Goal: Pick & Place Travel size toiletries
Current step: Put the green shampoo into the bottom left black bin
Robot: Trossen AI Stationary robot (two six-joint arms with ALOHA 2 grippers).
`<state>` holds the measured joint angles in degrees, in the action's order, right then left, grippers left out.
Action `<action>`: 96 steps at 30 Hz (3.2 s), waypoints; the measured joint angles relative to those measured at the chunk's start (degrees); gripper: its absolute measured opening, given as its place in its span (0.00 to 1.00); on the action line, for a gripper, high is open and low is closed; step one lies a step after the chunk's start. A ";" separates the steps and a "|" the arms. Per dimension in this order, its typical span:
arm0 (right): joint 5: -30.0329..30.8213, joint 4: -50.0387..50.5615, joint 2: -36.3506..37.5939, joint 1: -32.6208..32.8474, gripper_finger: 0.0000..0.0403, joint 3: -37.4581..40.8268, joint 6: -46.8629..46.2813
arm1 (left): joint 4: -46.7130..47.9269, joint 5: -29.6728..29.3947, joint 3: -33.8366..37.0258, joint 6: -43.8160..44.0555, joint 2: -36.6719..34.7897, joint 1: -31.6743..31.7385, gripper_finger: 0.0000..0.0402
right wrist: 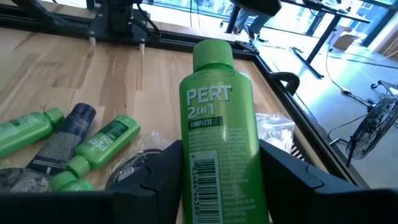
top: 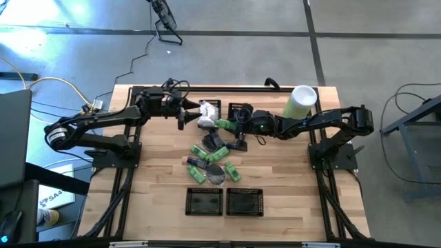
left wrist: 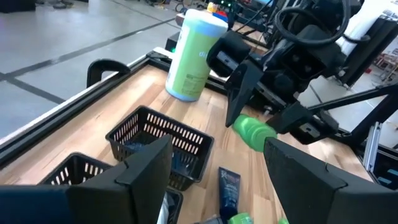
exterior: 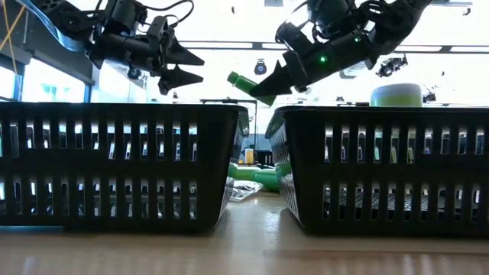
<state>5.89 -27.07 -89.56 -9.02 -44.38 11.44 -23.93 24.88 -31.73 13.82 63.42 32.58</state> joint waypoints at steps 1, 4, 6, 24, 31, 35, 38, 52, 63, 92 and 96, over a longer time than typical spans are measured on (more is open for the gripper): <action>-0.02 -0.08 0.00 0.00 0.43 0.00 0.16 | 0.02 -0.02 0.00 0.02 0.29 0.00 0.62; 0.28 -0.23 0.00 0.00 0.43 0.00 0.28 | -0.29 -0.02 0.00 0.02 1.13 -0.01 0.62; 0.85 -0.51 0.00 0.00 0.43 0.00 0.35 | -0.33 -0.25 0.00 0.21 1.88 -0.70 0.62; 1.73 -1.09 0.00 0.00 0.43 -0.02 0.35 | -8.93 -2.68 -0.02 -9.54 5.28 -8.74 0.62; 1.70 -2.18 0.00 0.00 0.43 -0.02 0.30 | -10.22 -3.66 -0.02 -9.32 8.04 -8.66 0.62; 1.70 -2.12 0.00 0.00 0.43 -0.02 0.30 | -14.37 -4.46 -0.02 -7.59 10.40 -8.68 0.62; 1.68 -2.16 0.00 0.00 0.43 -0.02 0.30 | -16.63 -4.48 -0.02 -7.53 11.67 -8.68 0.62; 1.19 -1.96 0.00 0.02 0.43 -0.02 0.39 | -23.59 -5.10 -0.24 -11.86 16.78 -13.21 0.62; 1.48 -2.03 0.00 0.00 0.43 -0.02 0.39 | -24.08 -9.24 -0.24 -13.00 16.78 -13.88 0.62; 1.05 -2.32 0.00 0.02 0.43 -0.02 0.20 | -25.84 -11.96 -0.30 -7.17 18.46 -13.88 0.62; 1.05 -2.30 0.00 0.02 0.43 -0.02 0.20 | -25.79 -11.89 -1.79 -5.85 20.21 -13.87 0.62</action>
<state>6.94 -29.37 -89.56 -9.00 -44.40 11.64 -49.72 12.99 -33.52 7.98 83.63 18.71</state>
